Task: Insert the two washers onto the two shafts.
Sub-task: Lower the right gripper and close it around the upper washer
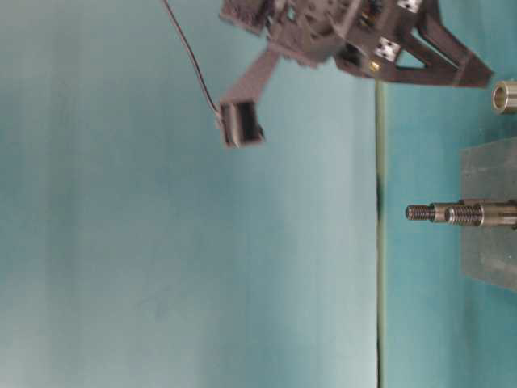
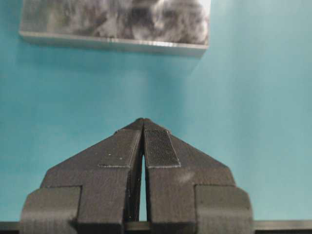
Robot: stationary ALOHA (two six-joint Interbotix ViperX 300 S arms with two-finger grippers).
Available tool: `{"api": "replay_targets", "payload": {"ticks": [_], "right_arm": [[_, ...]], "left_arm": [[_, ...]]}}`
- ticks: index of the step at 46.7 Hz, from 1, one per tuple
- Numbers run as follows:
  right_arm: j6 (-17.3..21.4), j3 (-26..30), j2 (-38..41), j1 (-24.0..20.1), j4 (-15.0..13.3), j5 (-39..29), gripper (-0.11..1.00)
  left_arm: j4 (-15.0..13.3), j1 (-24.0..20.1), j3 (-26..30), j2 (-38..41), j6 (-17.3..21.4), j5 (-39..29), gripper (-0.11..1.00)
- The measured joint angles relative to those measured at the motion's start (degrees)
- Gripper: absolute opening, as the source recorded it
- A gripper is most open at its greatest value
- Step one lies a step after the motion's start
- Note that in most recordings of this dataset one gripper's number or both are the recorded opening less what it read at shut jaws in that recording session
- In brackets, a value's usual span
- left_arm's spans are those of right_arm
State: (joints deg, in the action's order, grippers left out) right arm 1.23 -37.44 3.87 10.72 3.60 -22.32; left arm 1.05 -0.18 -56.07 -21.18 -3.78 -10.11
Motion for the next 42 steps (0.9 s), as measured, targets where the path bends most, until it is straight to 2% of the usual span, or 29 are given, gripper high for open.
{"api": "replay_targets", "payload": {"ticks": [11,32,36,42], "right_arm": [[-2.11,2.29,2.02,-0.35,0.00,-0.53,0.86],[-2.20,2.37,4.83,-0.35,0.00,-0.35,0.85],[-2.20,2.46,5.01,-0.44,0.00,-0.35,0.82],[-2.11,2.64,5.19,-0.35,0.00,-0.26,0.73]], "left_arm": [[0.00,0.00,0.00,0.88,0.00,0.70,0.00],[0.00,0.00,0.00,0.97,-0.09,0.88,0.00],[0.00,0.00,0.00,0.97,0.00,0.88,0.00],[0.00,0.00,0.00,0.97,0.00,0.88,0.00]]}}
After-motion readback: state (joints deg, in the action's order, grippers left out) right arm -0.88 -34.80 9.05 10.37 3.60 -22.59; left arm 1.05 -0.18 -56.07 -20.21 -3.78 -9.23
